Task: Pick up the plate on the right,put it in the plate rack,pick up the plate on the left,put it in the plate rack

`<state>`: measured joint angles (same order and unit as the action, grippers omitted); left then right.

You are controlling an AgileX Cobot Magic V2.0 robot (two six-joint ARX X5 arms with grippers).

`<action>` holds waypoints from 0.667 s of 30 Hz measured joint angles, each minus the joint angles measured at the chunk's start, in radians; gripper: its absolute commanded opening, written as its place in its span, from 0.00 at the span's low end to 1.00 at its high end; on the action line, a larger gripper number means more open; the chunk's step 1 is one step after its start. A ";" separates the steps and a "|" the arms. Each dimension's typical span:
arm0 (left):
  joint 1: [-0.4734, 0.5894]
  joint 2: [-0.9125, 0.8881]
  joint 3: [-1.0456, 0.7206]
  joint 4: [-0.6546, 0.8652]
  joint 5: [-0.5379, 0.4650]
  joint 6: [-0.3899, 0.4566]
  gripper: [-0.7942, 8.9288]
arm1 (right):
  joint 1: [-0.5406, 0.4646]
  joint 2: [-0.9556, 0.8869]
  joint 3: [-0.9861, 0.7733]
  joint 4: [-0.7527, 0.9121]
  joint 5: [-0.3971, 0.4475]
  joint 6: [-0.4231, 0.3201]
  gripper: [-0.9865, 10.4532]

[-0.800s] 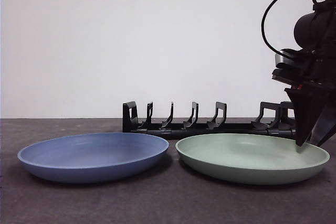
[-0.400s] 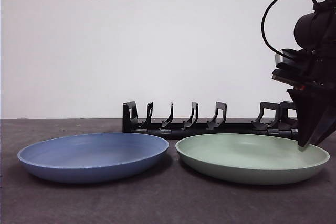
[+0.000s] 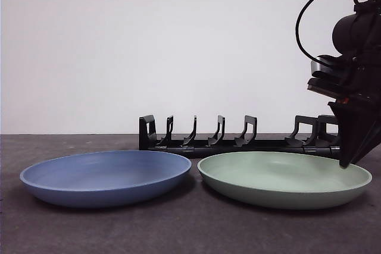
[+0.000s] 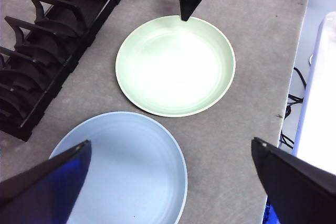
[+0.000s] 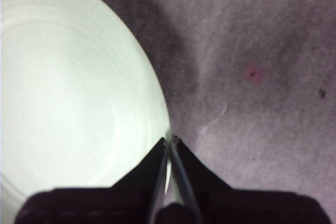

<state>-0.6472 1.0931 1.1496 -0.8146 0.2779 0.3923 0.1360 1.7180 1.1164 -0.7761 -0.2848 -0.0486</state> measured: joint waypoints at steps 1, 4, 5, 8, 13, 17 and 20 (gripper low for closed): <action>0.000 0.000 0.000 0.000 0.000 0.000 0.79 | 0.000 0.000 0.000 0.007 0.000 0.000 0.07; 0.000 0.000 0.000 0.000 0.000 0.000 0.79 | 0.000 0.000 0.000 0.016 -0.001 0.000 0.07; 0.000 0.000 0.000 0.000 0.000 0.000 0.79 | 0.000 0.000 0.000 0.016 -0.001 0.000 0.07; 0.000 0.000 0.000 0.000 0.000 0.000 0.79 | 0.000 0.000 0.000 0.013 -0.002 0.000 0.07; -0.011 0.000 0.000 -0.001 -0.002 0.008 0.79 | 0.000 -0.006 0.024 -0.033 -0.011 -0.003 0.07; -0.026 0.000 0.000 -0.001 -0.002 0.019 0.79 | 0.000 -0.045 0.074 -0.072 -0.026 -0.005 0.07; -0.034 0.000 0.000 -0.001 -0.002 0.026 0.79 | 0.000 -0.092 0.130 -0.106 -0.029 -0.005 0.07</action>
<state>-0.6807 1.0931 1.1496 -0.8154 0.2760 0.4179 0.1360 1.6257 1.2469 -0.8825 -0.3138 -0.0536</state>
